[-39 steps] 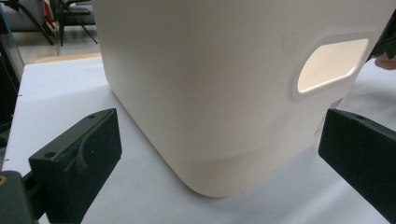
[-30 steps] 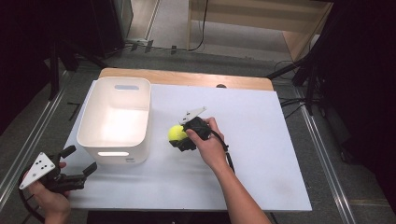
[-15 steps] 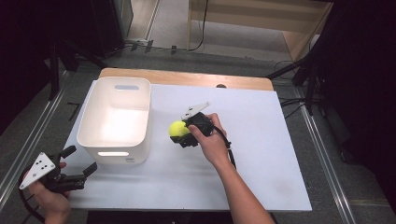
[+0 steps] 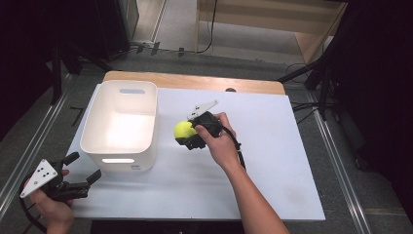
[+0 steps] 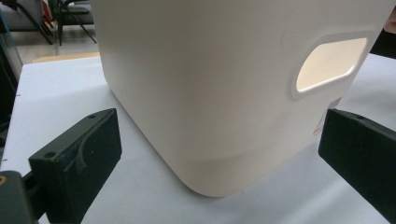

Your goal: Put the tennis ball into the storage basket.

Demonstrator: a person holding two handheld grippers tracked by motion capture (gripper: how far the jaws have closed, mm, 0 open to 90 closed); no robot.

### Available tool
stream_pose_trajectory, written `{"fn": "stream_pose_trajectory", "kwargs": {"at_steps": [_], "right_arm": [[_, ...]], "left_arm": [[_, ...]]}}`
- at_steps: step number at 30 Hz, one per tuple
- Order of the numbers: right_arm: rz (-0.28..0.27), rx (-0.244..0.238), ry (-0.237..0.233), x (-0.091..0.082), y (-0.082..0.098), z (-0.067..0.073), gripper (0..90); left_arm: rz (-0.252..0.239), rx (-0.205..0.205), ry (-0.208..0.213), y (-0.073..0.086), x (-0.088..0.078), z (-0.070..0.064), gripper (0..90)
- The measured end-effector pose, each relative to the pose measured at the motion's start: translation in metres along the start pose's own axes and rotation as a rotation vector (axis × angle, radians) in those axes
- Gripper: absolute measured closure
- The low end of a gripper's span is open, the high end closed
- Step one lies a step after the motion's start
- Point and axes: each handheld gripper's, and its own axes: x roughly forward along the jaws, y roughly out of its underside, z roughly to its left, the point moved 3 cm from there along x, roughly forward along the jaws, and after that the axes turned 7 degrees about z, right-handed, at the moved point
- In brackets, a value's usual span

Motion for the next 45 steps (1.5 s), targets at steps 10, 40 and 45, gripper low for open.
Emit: {"fn": "stream_pose_trajectory", "kwargs": {"at_steps": [10,40,45], "right_arm": [[-0.026,-0.012,-0.023,-0.012,-0.012,0.000,23.6],[-0.066,-0.056,-0.036,-0.033,-0.047,0.003,23.6],[-0.063,-0.068,-0.036,-0.034,-0.053,0.005,23.6]], "left_arm": [[0.000,-0.001,0.001,0.000,0.000,0.000,0.0],[0.001,0.000,0.004,0.000,0.000,0.000,0.0],[-0.001,-0.001,0.004,0.000,0.000,0.000,0.0]]}}
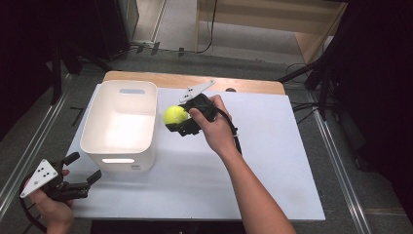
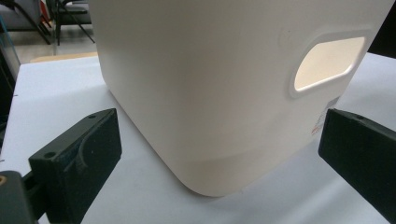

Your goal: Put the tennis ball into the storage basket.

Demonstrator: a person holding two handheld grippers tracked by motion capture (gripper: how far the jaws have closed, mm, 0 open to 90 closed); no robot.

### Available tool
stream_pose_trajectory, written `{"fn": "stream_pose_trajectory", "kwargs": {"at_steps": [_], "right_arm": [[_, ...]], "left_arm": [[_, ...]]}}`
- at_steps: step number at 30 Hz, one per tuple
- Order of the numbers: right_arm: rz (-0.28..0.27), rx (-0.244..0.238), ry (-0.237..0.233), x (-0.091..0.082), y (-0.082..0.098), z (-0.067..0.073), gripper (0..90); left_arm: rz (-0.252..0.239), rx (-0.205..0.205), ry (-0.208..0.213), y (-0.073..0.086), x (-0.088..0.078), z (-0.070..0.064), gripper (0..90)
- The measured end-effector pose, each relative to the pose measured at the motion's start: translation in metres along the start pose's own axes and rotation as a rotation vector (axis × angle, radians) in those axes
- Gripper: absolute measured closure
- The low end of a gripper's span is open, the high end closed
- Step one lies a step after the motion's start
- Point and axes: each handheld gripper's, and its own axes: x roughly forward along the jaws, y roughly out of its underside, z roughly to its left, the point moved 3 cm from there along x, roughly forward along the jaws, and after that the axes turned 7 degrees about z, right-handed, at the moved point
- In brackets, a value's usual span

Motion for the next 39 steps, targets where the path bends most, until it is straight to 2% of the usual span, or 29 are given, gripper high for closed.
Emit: {"fn": "stream_pose_trajectory", "kwargs": {"at_steps": [14,18,20,32,39], "right_arm": [[-0.006,-0.028,-0.017,0.007,-0.019,0.008,23.6],[-0.007,-0.051,-0.018,0.009,-0.022,0.010,23.6],[-0.004,-0.039,-0.019,0.010,-0.024,0.012,23.6],[-0.013,-0.069,-0.035,0.017,-0.036,0.016,23.6],[-0.017,-0.072,-0.045,0.022,-0.043,0.022,23.6]], "left_arm": [[-0.001,-0.001,0.002,0.000,0.000,0.000,0.0],[-0.001,-0.001,0.002,0.000,0.000,0.000,0.0],[0.000,-0.001,0.002,0.000,0.000,0.000,0.0],[-0.003,-0.004,0.004,0.000,0.000,0.000,0.0],[-0.003,-0.004,0.009,0.000,-0.001,0.000,0.0]]}}
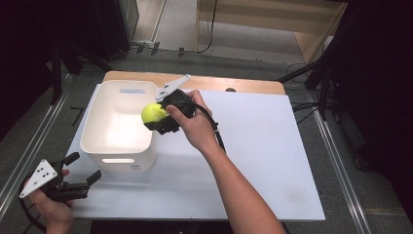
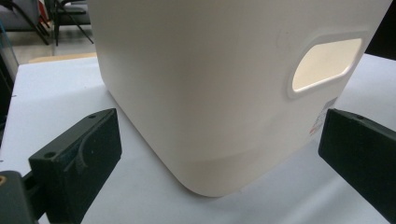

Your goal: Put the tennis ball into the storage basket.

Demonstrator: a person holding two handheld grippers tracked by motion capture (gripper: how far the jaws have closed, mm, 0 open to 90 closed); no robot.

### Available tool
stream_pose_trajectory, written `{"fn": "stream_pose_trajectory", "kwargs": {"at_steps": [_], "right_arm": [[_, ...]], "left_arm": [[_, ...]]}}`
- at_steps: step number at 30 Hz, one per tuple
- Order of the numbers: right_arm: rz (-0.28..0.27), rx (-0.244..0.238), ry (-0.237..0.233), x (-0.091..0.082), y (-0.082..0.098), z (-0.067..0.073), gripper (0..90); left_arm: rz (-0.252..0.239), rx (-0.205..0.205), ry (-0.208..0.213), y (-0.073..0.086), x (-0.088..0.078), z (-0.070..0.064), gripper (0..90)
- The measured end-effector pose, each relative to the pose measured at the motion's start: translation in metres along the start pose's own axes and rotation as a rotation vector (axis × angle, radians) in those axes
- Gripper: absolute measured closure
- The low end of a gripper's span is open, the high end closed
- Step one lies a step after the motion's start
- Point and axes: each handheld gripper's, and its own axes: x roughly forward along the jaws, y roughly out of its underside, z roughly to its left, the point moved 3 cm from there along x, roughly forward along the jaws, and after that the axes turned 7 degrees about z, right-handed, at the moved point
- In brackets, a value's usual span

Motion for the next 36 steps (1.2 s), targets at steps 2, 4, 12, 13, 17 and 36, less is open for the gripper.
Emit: {"fn": "stream_pose_trajectory", "kwargs": {"at_steps": [2,4,12,13,17,36], "right_arm": [[0.002,-0.009,-0.002,0.002,-0.002,0.000,23.6],[0.004,-0.009,-0.006,0.004,-0.004,0.001,23.6],[0.004,-0.021,-0.016,0.012,-0.010,0.004,23.6],[0.008,-0.015,-0.018,0.013,-0.011,0.005,23.6],[0.011,-0.027,-0.021,0.018,-0.014,0.006,23.6],[0.061,-0.056,-0.030,0.048,-0.020,0.010,23.6]], "left_arm": [[0.002,0.000,0.000,0.000,0.000,0.000,0.0],[0.003,0.000,0.001,0.000,0.000,0.000,0.0],[0.000,0.001,0.001,0.000,0.000,0.000,0.0],[0.000,0.000,0.001,0.000,0.000,0.000,0.0],[-0.001,0.001,0.003,0.000,0.000,0.000,0.0],[-0.006,0.000,0.006,0.000,0.000,0.000,0.0]]}}
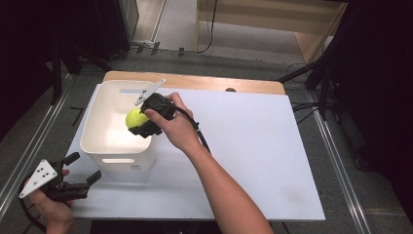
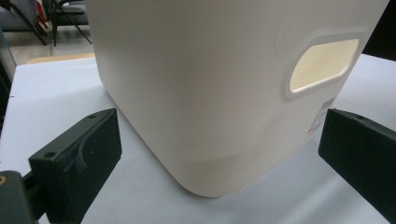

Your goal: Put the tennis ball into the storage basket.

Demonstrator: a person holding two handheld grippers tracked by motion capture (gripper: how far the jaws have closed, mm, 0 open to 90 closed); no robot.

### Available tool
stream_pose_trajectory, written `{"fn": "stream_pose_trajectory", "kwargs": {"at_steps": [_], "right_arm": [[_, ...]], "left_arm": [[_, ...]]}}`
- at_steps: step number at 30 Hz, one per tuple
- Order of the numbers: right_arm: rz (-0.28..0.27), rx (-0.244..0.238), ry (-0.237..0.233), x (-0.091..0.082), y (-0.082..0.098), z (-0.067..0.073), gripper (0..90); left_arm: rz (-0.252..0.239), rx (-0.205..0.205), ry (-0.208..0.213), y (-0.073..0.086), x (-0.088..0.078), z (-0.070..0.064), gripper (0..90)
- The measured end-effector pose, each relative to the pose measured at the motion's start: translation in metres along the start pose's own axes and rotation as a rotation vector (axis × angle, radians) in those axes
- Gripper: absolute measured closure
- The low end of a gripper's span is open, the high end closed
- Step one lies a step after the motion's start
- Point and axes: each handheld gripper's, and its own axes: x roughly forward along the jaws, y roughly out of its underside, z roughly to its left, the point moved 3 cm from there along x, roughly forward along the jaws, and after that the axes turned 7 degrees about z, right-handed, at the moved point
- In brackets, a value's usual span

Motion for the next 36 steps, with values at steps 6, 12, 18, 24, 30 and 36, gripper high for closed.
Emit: {"fn": "stream_pose_trajectory", "kwargs": {"at_steps": [6,12,18,24,30,36], "right_arm": [[0.033,-0.009,0.016,0.003,0.003,0.000,23.6],[0.058,-0.027,0.028,0.008,0.006,0.000,23.4],[0.099,-0.057,0.024,0.016,0.009,0.003,23.1],[0.088,-0.077,-0.014,0.017,0.011,0.005,10.7],[0.024,-0.056,0.006,0.001,0.014,0.004,5.0],[-0.052,-0.024,0.013,-0.018,0.022,0.000,0.0]], "left_arm": [[-0.002,-0.001,0.003,0.000,0.000,0.000,0.0],[0.001,-0.001,0.003,0.000,0.000,0.000,0.0],[0.003,0.000,0.003,0.000,0.000,0.000,0.0],[0.002,0.000,0.004,0.000,0.000,0.000,0.0],[0.001,0.000,0.003,0.000,0.000,0.000,0.0],[0.002,0.000,0.002,0.000,0.000,0.000,0.0]]}}
